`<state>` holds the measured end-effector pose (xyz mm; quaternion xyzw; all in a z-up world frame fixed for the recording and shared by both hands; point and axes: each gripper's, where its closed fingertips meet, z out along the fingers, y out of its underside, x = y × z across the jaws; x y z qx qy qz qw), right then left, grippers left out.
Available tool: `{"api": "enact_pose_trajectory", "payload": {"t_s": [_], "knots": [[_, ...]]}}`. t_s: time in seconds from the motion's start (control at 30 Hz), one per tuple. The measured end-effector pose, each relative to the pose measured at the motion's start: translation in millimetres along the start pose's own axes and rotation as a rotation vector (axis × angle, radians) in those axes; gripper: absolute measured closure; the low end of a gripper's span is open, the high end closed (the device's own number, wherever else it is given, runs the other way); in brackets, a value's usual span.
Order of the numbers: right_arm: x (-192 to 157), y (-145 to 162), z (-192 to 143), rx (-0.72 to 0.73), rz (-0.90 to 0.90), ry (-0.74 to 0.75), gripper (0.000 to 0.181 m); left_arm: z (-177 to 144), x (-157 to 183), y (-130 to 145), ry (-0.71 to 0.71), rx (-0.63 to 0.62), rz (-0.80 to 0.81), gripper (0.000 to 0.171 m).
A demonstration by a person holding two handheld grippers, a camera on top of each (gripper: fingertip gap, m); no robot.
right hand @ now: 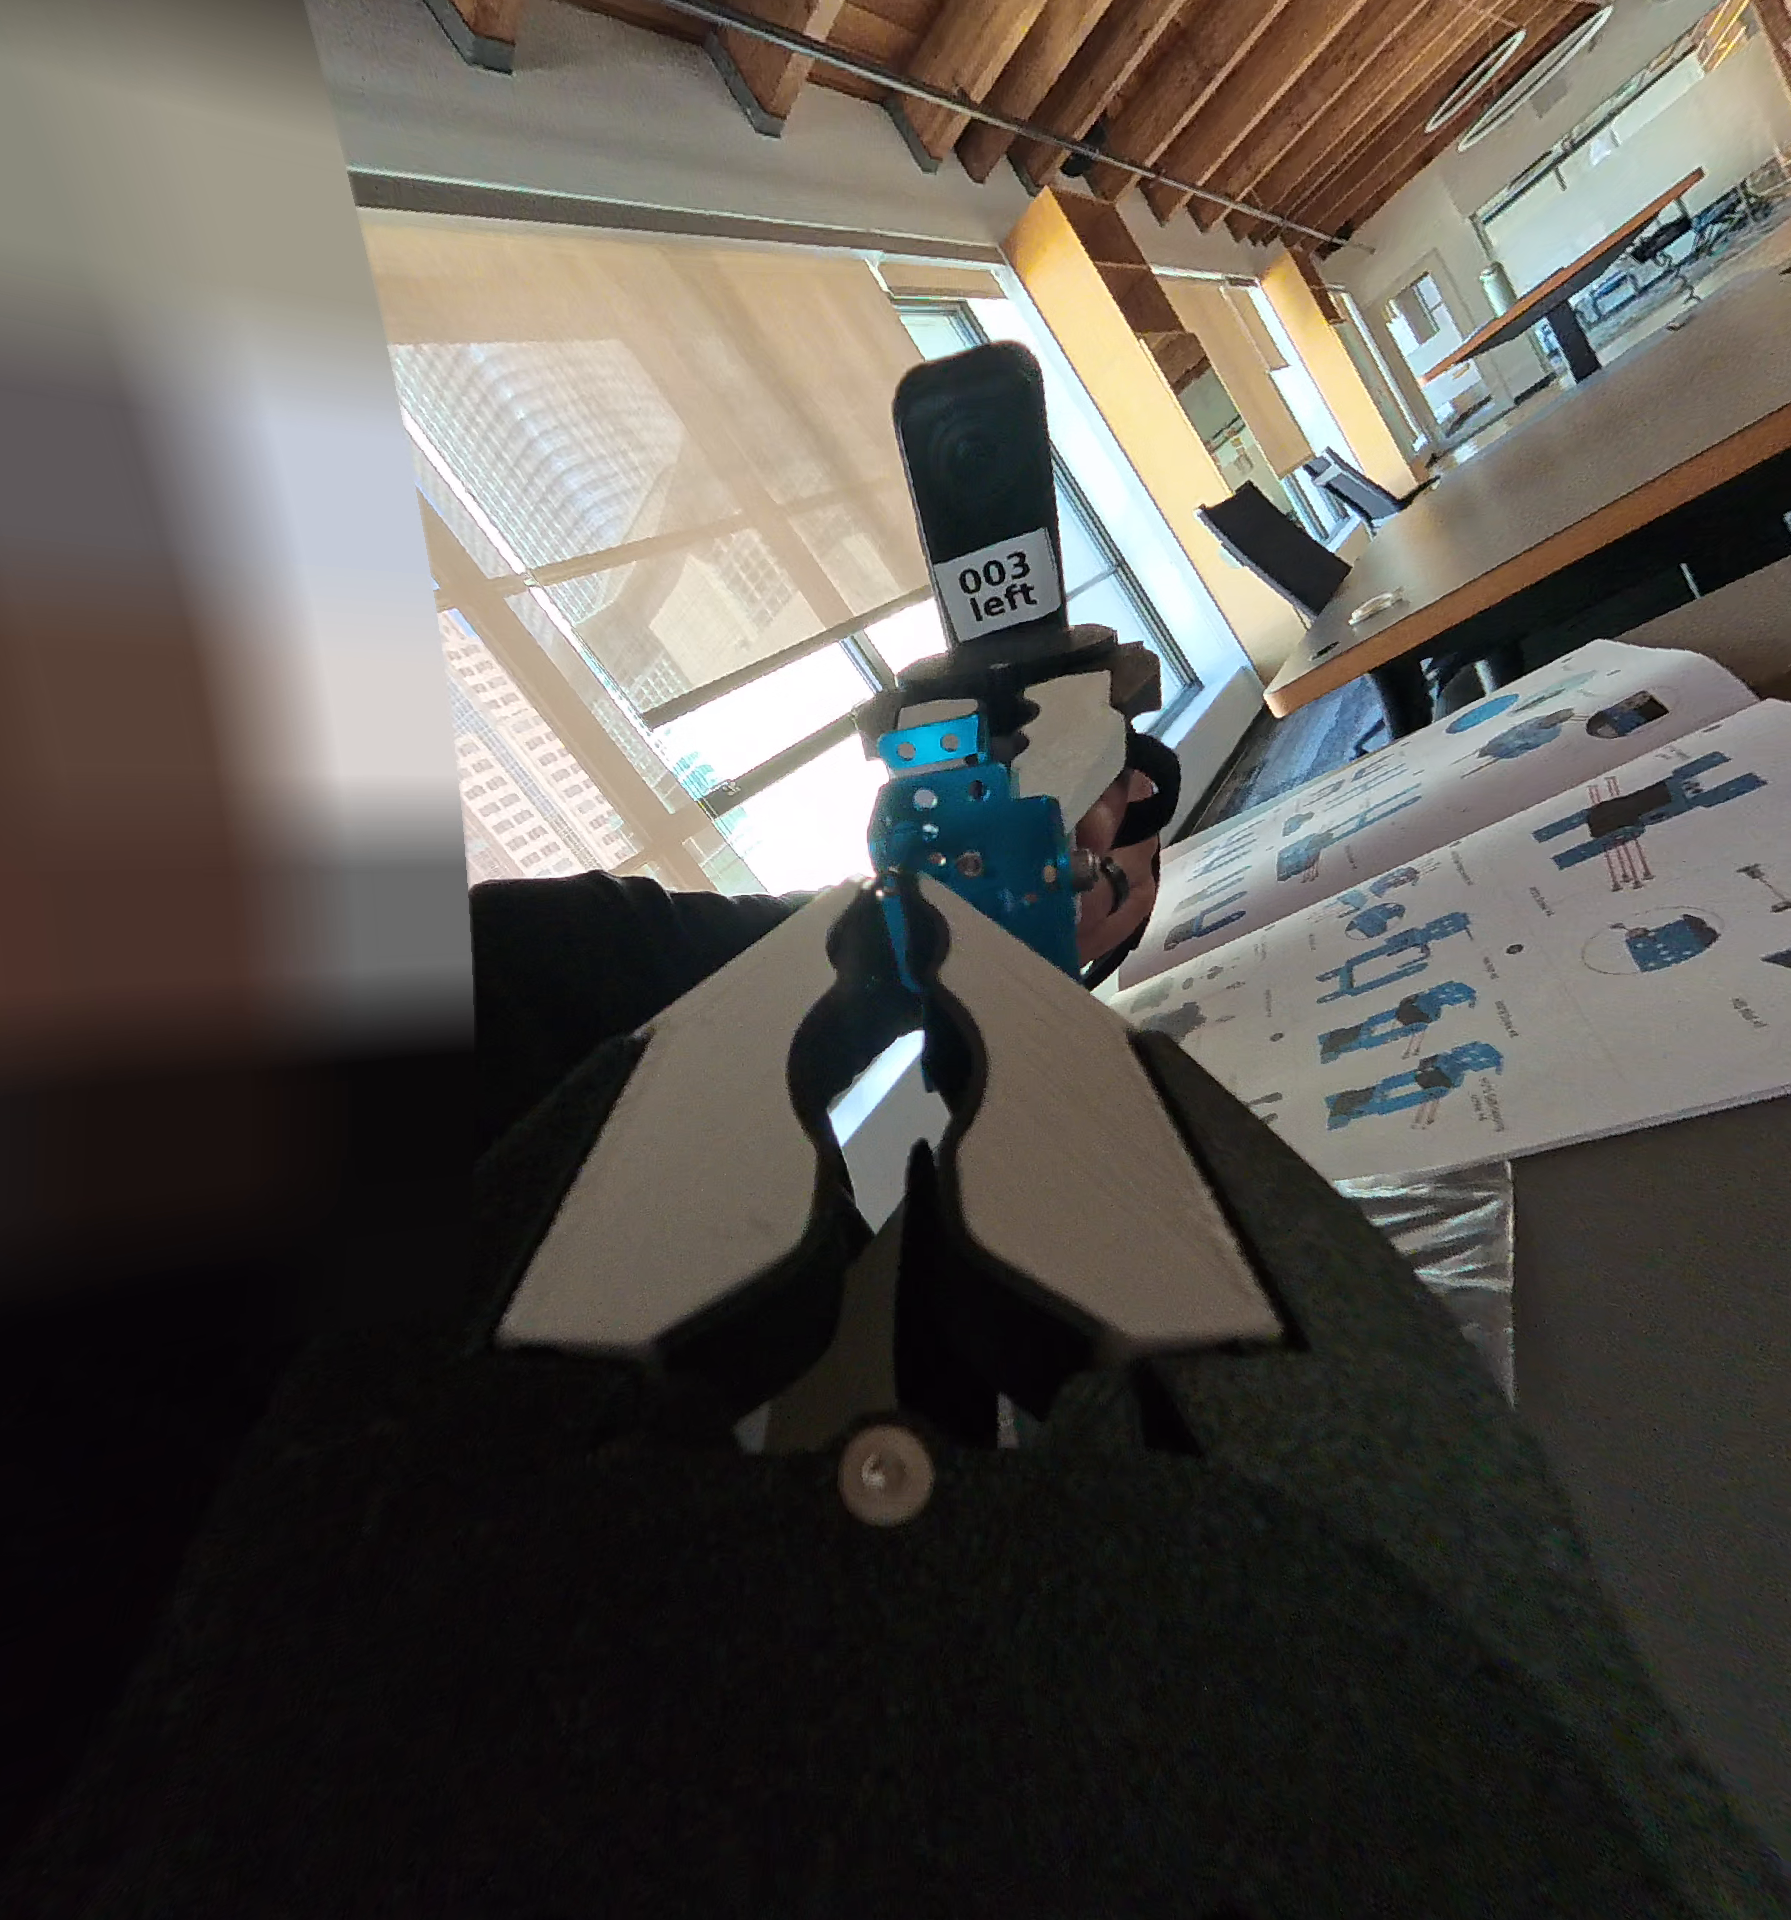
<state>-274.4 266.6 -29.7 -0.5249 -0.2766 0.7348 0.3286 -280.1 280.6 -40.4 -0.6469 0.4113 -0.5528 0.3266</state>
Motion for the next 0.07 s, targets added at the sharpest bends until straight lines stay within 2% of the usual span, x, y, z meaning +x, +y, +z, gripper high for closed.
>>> {"api": "enact_pose_trajectory", "payload": {"t_s": [0.07], "knots": [[2.0,-0.2,-0.4,0.007,0.006,0.006,0.180,0.4,-0.6,-0.1,0.000,0.000,-0.005,0.170]]}}
